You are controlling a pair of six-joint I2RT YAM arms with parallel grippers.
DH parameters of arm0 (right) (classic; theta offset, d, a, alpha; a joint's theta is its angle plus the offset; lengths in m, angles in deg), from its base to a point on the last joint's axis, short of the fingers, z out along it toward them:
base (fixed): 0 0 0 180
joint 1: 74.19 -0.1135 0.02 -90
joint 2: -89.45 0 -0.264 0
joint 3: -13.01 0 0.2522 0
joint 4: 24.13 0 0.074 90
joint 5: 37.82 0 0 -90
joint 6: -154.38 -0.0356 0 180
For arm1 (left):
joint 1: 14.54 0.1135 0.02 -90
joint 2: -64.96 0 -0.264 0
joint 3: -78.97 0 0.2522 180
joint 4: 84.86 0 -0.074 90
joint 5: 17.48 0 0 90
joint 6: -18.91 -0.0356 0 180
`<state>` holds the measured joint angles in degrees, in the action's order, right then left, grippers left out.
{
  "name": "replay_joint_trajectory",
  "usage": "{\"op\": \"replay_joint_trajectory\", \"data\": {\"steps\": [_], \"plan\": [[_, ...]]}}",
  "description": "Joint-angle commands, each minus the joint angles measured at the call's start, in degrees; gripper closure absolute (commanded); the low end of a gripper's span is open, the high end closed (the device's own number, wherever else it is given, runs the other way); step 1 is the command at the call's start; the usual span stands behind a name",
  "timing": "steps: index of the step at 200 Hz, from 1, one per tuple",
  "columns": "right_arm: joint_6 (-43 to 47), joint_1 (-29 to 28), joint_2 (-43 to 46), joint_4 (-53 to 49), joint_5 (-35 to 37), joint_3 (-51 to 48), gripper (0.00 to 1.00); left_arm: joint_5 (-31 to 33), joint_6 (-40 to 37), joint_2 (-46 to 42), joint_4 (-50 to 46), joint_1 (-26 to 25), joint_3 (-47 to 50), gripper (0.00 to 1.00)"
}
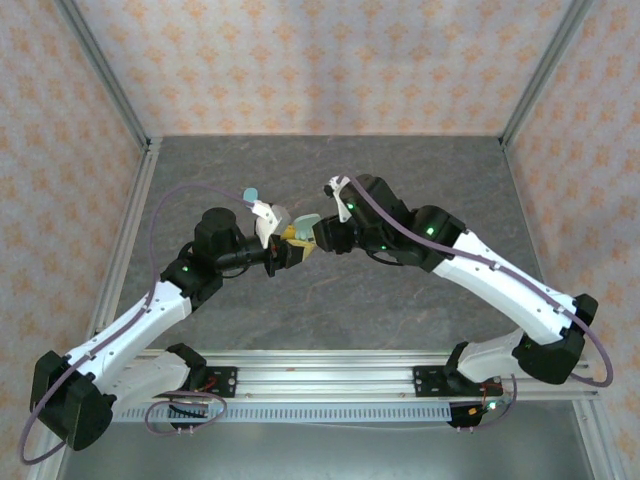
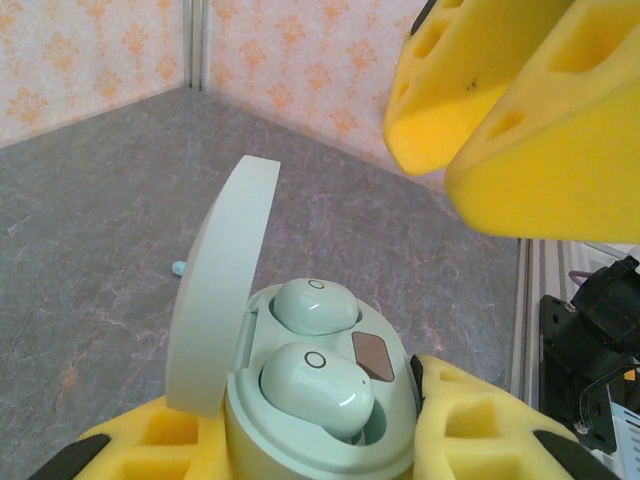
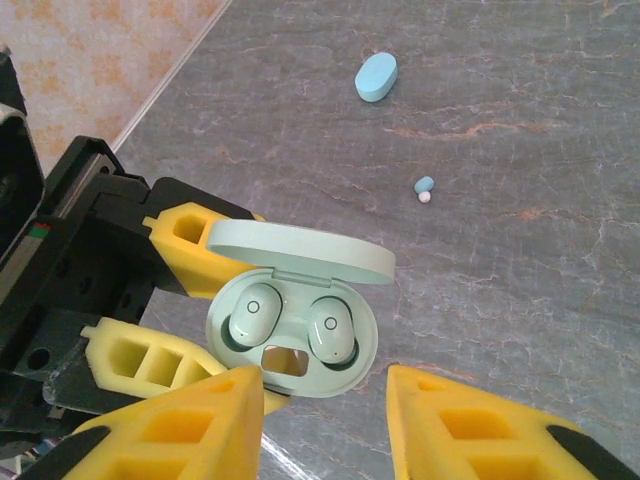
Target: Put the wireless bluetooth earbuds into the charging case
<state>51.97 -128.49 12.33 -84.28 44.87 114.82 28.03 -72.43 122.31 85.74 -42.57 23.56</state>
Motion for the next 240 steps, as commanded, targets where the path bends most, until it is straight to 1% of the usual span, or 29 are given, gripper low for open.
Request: {"op": "replay_joint_trajectory", "data": {"steps": [1,35,78,127,160,205,228,232,240], "plan": [[-2.88,1.29,0.34,1.48,-1.56,-1.35,0.64,0.37,0.68,-1.42,2.55,-0.37,-1.19,0.91],[-5.96,4.03,0.13,4.16,-8.63,-3.88,0.68,-0.07,0.89,-1.60,2.58,-0.39,-1.19,0.91],[-7.10,5.26,-0.27,5.55,-11.52,-5.48,0.74,-0.59,1.39,-1.79,3.62,-0.40,-0.82,0.91],[-7.31,5.44,-1.36,6.00,-12.80,-5.52,0.76,-0.95,1.43,-2.02,4.08,-0.49,-0.66,0.91],[-7.19,5.52,-0.70,5.70,-11.85,-5.19,0.76,-0.75,1.33,-2.23,3.85,-0.52,-0.54,0.91],[-5.60,6.96,2.33,2.32,-9.46,-2.79,0.76,-0.77,1.19,-2.21,4.14,-0.49,-0.50,0.91],[-6.43,8.17,4.57,2.43,-8.01,-2.39,0.74,-1.27,1.34,-2.23,5.33,-0.53,-0.50,0.91],[-6.93,8.41,4.86,2.64,-7.84,-2.43,0.72,-1.32,1.39,-2.23,5.64,-0.51,-0.45,0.91],[-8.05,8.95,5.27,3.44,-7.93,-2.68,0.63,-1.50,1.65,-2.15,6.46,-0.52,-0.29,0.91]]}}
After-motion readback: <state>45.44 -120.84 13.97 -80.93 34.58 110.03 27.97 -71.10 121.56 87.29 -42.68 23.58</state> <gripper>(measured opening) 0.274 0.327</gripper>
